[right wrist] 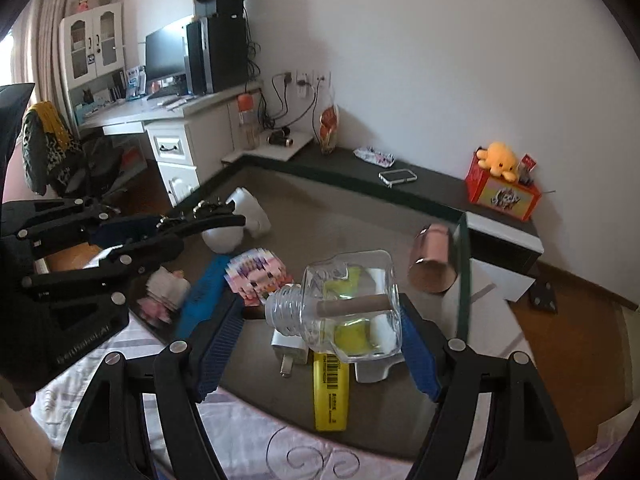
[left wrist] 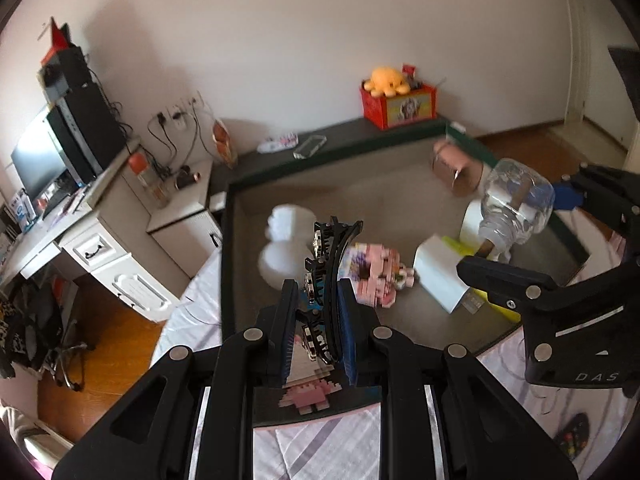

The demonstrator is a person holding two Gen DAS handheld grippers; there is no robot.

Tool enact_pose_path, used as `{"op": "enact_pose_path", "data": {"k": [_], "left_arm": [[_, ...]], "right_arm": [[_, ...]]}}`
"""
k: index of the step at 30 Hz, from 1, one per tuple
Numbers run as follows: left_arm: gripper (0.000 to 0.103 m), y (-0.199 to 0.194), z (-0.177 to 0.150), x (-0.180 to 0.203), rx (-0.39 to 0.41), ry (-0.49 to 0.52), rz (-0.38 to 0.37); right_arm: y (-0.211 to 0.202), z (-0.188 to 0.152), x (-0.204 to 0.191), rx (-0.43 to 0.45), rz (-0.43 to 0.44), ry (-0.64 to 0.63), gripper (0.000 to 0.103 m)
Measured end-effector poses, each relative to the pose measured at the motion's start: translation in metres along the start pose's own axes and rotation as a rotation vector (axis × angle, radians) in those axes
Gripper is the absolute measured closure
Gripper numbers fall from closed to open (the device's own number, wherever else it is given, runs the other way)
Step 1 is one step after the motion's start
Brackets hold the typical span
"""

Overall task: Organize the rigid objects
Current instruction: 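Carry hair clip and glass bottle into the pink box and open both tools, then withdraw both tools from the box back over the bed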

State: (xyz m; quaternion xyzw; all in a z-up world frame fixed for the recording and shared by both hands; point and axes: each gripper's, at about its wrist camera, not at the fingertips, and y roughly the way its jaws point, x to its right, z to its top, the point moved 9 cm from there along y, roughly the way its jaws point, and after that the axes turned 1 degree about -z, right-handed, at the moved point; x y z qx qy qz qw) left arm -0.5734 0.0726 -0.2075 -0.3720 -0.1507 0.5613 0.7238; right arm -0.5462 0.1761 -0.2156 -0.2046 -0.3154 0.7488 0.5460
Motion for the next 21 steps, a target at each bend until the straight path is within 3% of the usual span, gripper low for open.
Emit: {"op": "enact_pose_path", "data": {"k": [6, 8, 17, 21], "left_arm": [[0.082, 0.013, -0.008, 0.002, -0.03, -0.013, 0.015], [0.078, 0.011, -0.01, 0.002, -0.03, -0.029, 0.003], [0.021, -0.042, -0.015, -0.017, 0.062, -0.094, 0.011], [0.007, -0.082, -0.016, -0.026, 0.134, -0.131, 0.022]], "right_arm": [[0.009, 0.0, 0.005, 0.006, -0.013, -0.008, 0.027], [0.01, 0.001, 0.006, 0.008, -0.026, -0.015, 0.027], [-0.019, 0.013, 0.009, 0.082, -0.051, -0.005, 0.02], [-0.05, 0.016, 0.007, 0.127, -0.054, 0.021, 0.017]]}}
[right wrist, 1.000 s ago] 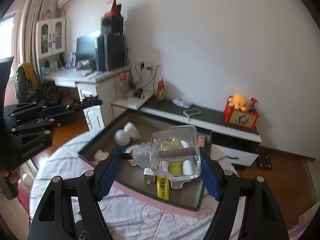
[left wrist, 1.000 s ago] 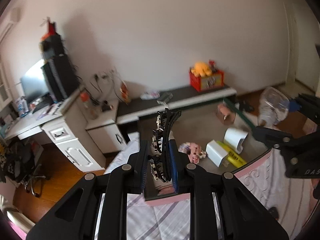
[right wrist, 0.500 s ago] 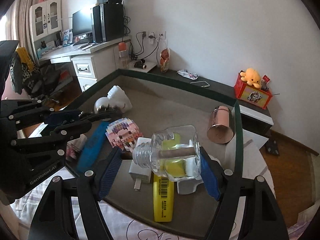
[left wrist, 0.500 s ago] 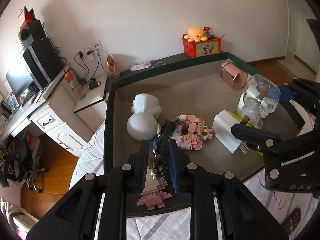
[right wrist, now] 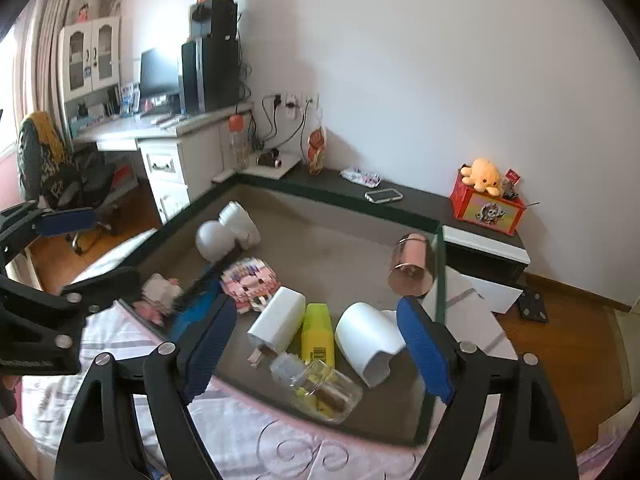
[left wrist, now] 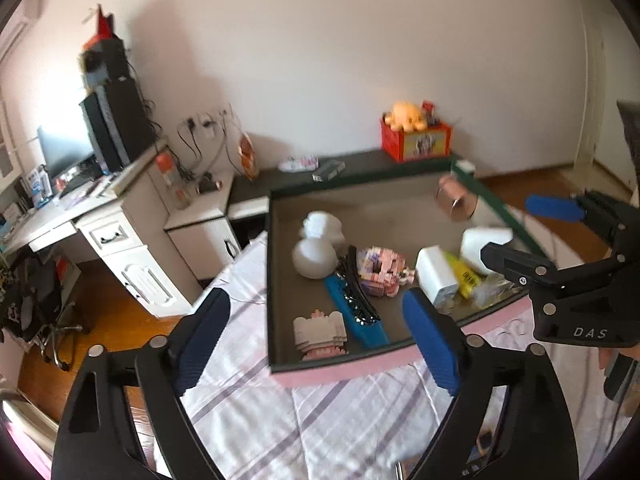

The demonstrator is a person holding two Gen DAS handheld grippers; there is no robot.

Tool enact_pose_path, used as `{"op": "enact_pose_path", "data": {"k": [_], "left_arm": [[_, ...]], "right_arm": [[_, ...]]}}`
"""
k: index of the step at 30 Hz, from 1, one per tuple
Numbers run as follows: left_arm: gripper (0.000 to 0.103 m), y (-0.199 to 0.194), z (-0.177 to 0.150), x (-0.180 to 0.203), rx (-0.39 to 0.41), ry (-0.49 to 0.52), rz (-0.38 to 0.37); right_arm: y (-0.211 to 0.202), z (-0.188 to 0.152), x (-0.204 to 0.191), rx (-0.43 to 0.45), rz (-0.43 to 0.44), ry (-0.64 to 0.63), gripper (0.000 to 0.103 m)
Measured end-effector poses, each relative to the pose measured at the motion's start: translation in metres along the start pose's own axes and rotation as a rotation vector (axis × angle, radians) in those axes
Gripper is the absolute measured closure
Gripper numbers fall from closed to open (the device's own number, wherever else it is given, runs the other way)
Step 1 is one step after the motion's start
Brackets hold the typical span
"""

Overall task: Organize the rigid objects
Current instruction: 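Withdraw both tools from the box back over the bed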

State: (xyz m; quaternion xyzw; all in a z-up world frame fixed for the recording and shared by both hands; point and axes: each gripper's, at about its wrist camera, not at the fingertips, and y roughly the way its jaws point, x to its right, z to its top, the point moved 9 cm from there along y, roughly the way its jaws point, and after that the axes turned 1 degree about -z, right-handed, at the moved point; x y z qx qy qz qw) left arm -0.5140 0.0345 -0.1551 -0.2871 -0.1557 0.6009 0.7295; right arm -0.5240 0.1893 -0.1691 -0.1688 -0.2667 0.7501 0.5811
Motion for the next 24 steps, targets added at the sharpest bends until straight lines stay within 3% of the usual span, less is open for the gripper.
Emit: {"op": "enact_pose_path", "data": {"k": [3, 4, 18, 24], "left_arm": [[0.001, -0.036, 0.002, -0.009, 0.065, -0.031, 0.016], [0.0, -0.05, 0.002, -0.011, 0.089, -0.043, 0.015], [0.0, -0.206, -0.038, -0.026, 0.287, -0.132, 0.147], [0.0, -0.253, -0.055, -0.017, 0.34, -0.126, 0.167]], "right_arm": [[-0.022, 0.004, -0.003, 0.033, -0.012, 0.009, 0.011], [-0.035, 0.005, -0.006, 0.052, -0.017, 0.011, 0.0], [-0.195, -0.012, -0.032, 0.256, -0.023, 0.067, 0.0], [-0.231, -0.027, -0.045, 0.293, -0.068, 0.069, 0.0]]}}
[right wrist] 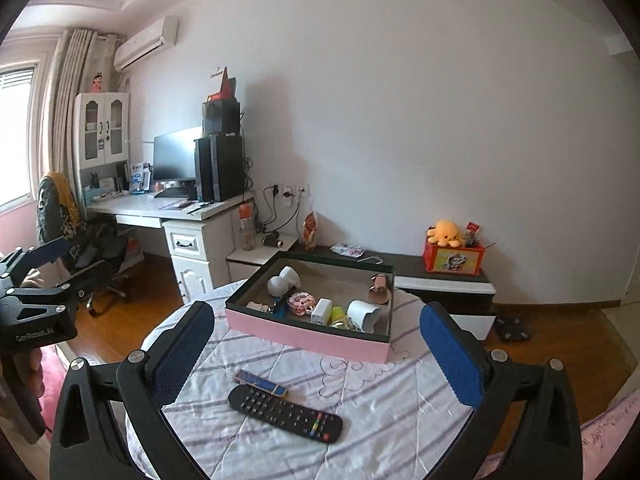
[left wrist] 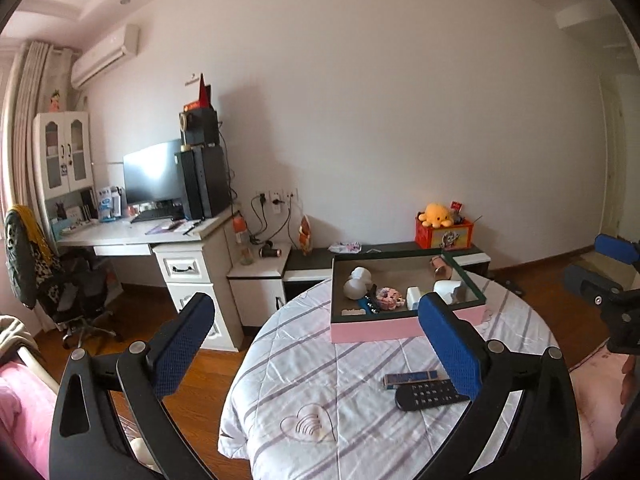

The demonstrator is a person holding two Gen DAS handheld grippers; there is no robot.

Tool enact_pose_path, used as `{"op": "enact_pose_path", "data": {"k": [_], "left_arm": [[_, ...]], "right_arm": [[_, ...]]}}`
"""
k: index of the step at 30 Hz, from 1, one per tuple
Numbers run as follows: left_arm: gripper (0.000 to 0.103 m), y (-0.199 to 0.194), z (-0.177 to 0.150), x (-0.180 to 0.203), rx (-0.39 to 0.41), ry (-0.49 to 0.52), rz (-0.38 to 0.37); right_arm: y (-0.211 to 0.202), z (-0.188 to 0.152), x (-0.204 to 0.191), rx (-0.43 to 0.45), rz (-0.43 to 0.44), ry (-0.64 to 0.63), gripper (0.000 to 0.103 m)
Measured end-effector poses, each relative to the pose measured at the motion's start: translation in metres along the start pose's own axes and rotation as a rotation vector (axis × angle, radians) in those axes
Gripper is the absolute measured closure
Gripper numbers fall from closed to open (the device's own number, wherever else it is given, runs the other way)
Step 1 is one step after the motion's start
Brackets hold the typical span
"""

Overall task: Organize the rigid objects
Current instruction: 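Withdraw both tools from the box back over the bed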

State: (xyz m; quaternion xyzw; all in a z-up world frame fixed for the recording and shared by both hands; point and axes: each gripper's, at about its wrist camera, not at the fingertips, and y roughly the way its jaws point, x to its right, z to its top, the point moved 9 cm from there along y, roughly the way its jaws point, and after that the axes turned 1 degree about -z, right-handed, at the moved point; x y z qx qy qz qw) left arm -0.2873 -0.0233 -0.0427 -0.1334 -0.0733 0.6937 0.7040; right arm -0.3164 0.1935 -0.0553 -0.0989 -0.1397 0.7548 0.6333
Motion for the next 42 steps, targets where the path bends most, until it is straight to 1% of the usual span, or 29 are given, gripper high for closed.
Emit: {"op": "enact_pose_path", "data": {"k": [3, 6, 11, 18, 25, 30, 33, 36, 40, 42], "left_arm": [[0.0, -0.017, 0.001, 0.002, 0.02, 0.012, -0.005], [0.0, -0.032, 0.003, 0.003, 0.044, 0.021, -0.007], [0.0, -0.047, 0.003, 0.003, 0.055, 0.034, -0.004], [0.0, -0.05, -0.001, 0.006, 0.048, 0.045, 0.0], [0.0, -0.043, -0.006, 0.013, 0.026, 0.062, -0.012], [0.0, -0.028, -0.014, 0.019, -0.004, 0.072, -0.024], [0.0, -0.013, -0.024, 0.02, -0.046, 0.062, -0.047], [0.0, 0.001, -0.036, 0.019, -0.087, 0.053, -0.06], [0.0, 0.023, -0.052, 0.018, -0.142, 0.039, -0.069], [0.0, 0.035, -0.062, 0.018, -0.175, 0.036, -0.078]], "right_arm": [[-0.013, -0.004, -0.004, 0.006, 0.012, 0.008, 0.0], [-0.02, -0.005, -0.008, 0.004, 0.002, 0.003, 0.0], [-0.035, -0.007, -0.013, 0.016, 0.003, 0.0, 0.0], [-0.049, -0.008, -0.015, 0.034, -0.005, -0.007, 0.0], [-0.043, -0.015, -0.011, 0.013, -0.011, -0.007, 0.0], [-0.028, -0.026, -0.008, -0.028, -0.008, -0.005, 0.0], [-0.014, -0.036, -0.005, -0.063, -0.004, -0.005, 0.0], [0.007, -0.053, -0.002, -0.122, 0.009, -0.014, 0.0], [0.043, -0.085, -0.001, -0.235, 0.029, -0.03, 0.0], [0.058, -0.1, -0.004, -0.284, 0.055, -0.051, 0.0]]}}
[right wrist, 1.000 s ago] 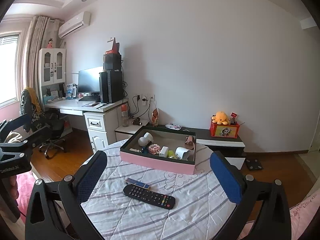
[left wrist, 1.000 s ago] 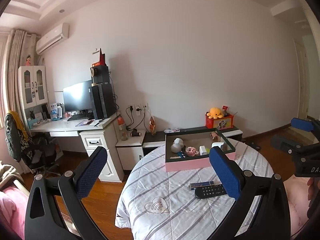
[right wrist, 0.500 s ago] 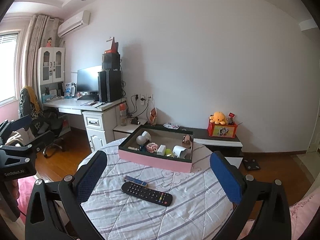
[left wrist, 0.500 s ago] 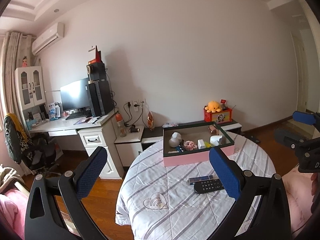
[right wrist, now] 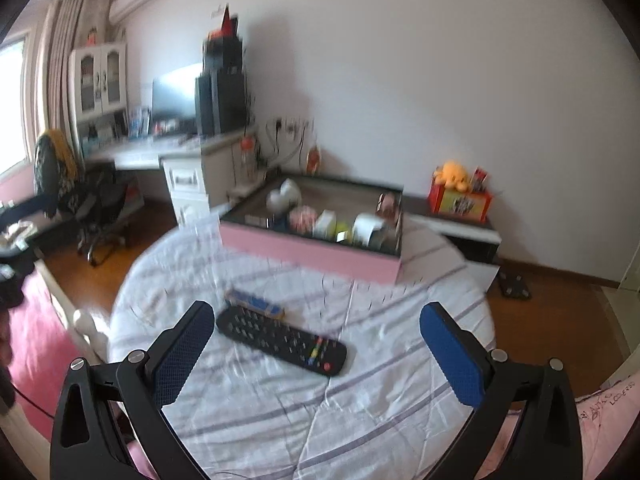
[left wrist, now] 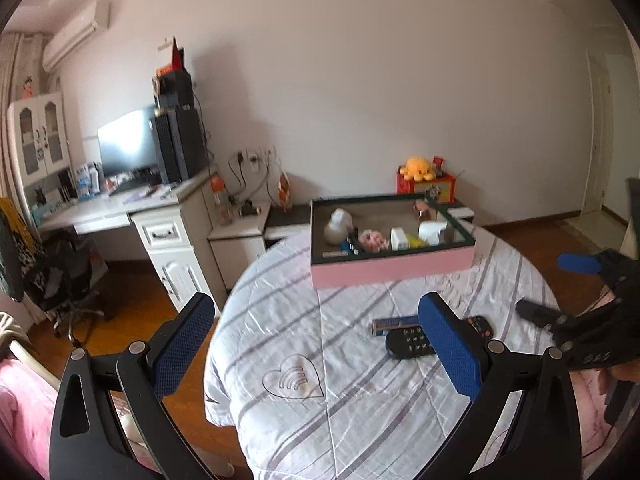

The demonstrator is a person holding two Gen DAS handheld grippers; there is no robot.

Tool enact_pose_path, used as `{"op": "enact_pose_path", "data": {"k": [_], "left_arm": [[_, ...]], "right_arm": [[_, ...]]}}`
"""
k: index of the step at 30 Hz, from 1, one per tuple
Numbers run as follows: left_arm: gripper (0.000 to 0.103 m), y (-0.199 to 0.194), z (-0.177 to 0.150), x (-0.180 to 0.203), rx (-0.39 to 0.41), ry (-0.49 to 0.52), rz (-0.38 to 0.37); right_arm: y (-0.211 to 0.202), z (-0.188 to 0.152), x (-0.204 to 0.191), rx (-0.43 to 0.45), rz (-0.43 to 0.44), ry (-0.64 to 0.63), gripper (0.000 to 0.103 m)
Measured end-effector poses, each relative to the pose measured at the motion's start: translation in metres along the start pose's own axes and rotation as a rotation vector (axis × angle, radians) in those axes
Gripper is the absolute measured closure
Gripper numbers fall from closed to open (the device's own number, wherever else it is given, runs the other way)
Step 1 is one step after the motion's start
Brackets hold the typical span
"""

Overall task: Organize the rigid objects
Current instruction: 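Withdraw both tools from the box back over the bed, then grasp the black remote with the left tool while the right tool grasps the blue-and-gold box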

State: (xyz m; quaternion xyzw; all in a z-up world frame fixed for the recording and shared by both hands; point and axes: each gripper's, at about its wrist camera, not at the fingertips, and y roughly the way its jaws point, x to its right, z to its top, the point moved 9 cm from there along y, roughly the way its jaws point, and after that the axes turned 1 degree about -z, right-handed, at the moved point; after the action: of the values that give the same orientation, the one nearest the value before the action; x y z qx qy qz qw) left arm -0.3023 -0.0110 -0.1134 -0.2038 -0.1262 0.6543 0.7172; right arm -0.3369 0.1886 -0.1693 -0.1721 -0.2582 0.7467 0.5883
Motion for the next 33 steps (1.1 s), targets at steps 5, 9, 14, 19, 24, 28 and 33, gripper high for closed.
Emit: {"op": "enact_pose_path", "data": {"k": [5, 9, 14, 19, 24, 28, 33], "left_arm": [[0.0, 0.03, -0.018, -0.001, -0.075, 0.008, 0.01], [0.0, 0.045, -0.028, -0.003, -0.112, 0.016, 0.018], [0.0, 0.055, -0.035, -0.002, -0.142, 0.03, 0.015], [0.0, 0.059, -0.042, 0.0, -0.164, 0.042, 0.012], [0.0, 0.059, -0.047, 0.002, -0.181, 0.061, 0.011], [0.0, 0.056, -0.05, 0.007, -0.186, 0.075, 0.003], [0.0, 0.056, -0.054, 0.011, -0.197, 0.071, -0.014]], "right_arm": [[0.06, -0.031, -0.01, -0.143, 0.035, -0.115, 0.0], [0.094, -0.043, -0.01, -0.211, 0.052, -0.173, 0.0], [0.116, -0.052, -0.018, -0.266, 0.128, -0.229, 0.0], [0.12, -0.061, -0.023, -0.306, 0.209, -0.172, 0.006], [0.1, -0.064, -0.018, -0.279, 0.224, -0.097, 0.07], [0.086, -0.075, -0.021, -0.284, 0.259, -0.064, 0.083], [0.069, -0.081, -0.035, -0.278, 0.269, -0.027, 0.086]]}}
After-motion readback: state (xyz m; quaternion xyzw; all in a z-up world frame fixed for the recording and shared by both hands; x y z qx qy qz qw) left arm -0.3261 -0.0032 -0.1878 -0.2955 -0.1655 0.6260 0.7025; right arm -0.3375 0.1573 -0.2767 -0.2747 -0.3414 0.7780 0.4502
